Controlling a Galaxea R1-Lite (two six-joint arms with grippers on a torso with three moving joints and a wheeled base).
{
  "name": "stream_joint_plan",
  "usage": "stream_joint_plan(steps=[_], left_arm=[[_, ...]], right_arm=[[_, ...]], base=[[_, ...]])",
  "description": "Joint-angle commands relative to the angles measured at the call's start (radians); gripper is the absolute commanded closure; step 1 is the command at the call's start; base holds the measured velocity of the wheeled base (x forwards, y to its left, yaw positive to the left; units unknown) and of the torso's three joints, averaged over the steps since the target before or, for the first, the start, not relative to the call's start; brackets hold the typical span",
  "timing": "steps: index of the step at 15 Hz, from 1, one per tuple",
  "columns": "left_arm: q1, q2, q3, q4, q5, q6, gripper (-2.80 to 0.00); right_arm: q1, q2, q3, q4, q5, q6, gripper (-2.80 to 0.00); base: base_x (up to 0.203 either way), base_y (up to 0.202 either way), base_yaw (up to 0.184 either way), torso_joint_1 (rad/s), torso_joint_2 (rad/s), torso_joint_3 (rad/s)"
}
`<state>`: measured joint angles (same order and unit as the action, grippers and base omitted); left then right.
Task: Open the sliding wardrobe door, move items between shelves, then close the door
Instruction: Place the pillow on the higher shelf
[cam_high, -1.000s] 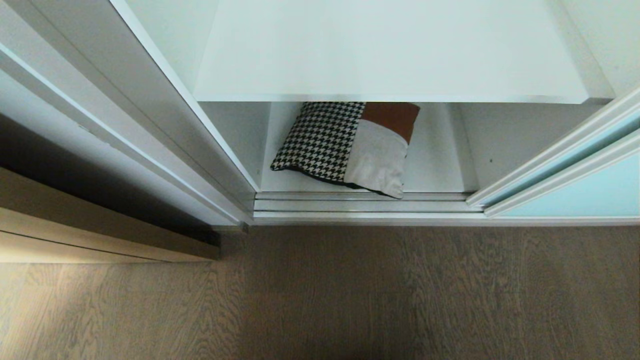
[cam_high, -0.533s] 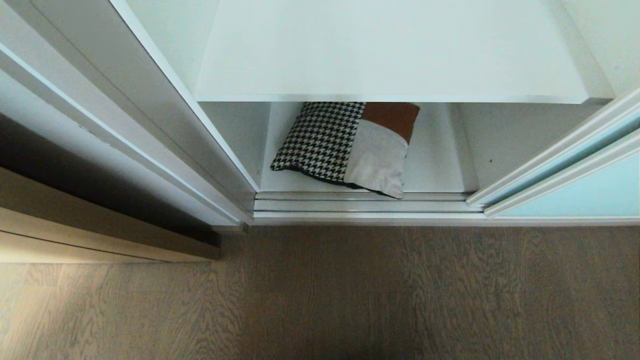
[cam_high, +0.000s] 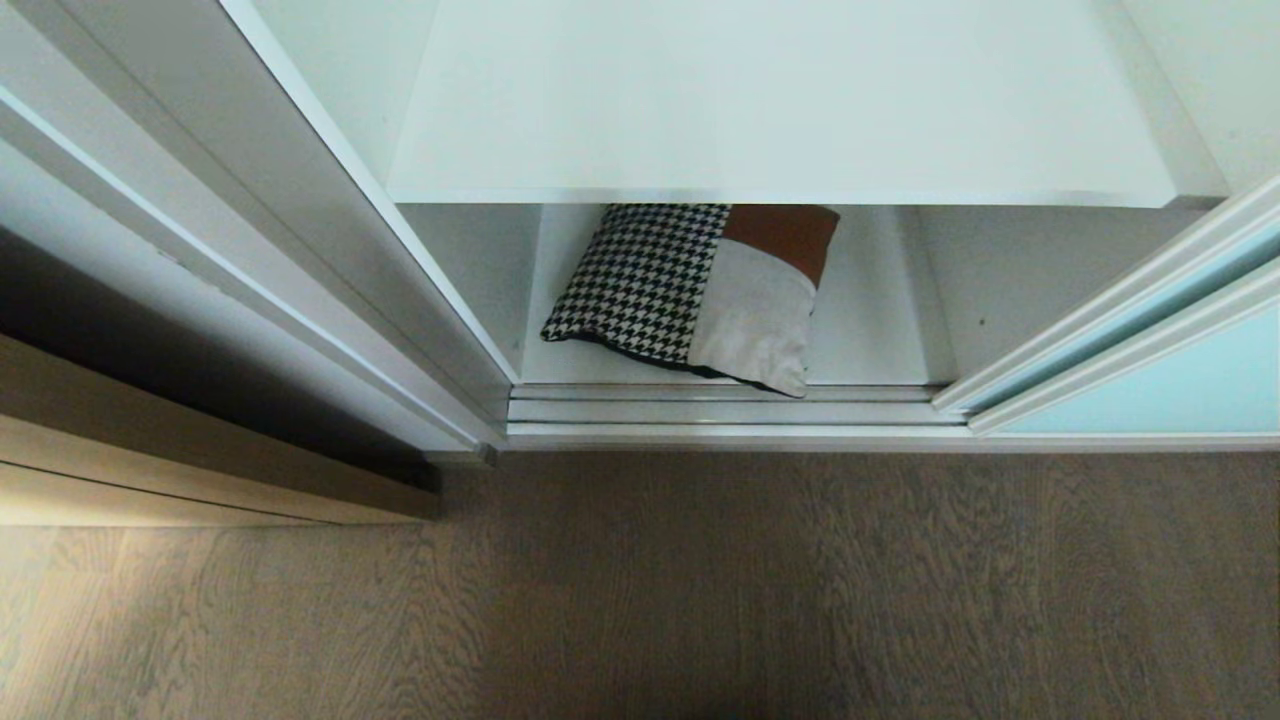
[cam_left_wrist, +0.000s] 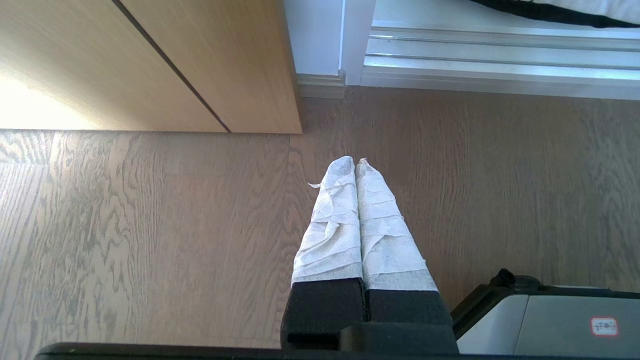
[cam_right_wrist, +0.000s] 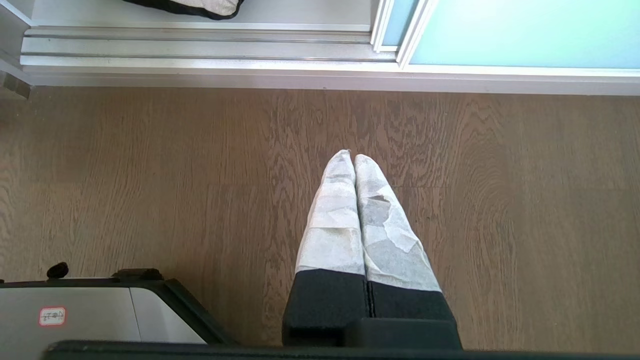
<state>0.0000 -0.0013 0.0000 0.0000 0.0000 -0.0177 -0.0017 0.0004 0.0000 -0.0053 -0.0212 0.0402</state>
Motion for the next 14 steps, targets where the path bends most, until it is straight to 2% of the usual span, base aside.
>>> stream_joint_plan(steps=[1, 10, 14], left_arm=[[-0.001, 0.003, 0.0, 0.0, 0.0, 0.001, 0.0], [0.0, 0.003, 0.0, 0.0, 0.0, 0.001, 0.0], [0.0, 0.003, 0.0, 0.0, 0.0, -0.001, 0.0]], right_arm=[[0.0, 0.0, 0.0, -0.001, 0.0, 0.0, 0.0], [0.0, 0.0, 0.0, -0.001, 0.0, 0.0, 0.0], [0.0, 0.001, 0.0, -0.001, 0.0, 0.0, 0.0]], base=[[0.0, 0.0, 0.0, 0.0, 0.0, 0.0], [0.0, 0.0, 0.0, 0.0, 0.0, 0.0], [0.0, 0.0, 0.0, 0.003, 0.0, -0.146]])
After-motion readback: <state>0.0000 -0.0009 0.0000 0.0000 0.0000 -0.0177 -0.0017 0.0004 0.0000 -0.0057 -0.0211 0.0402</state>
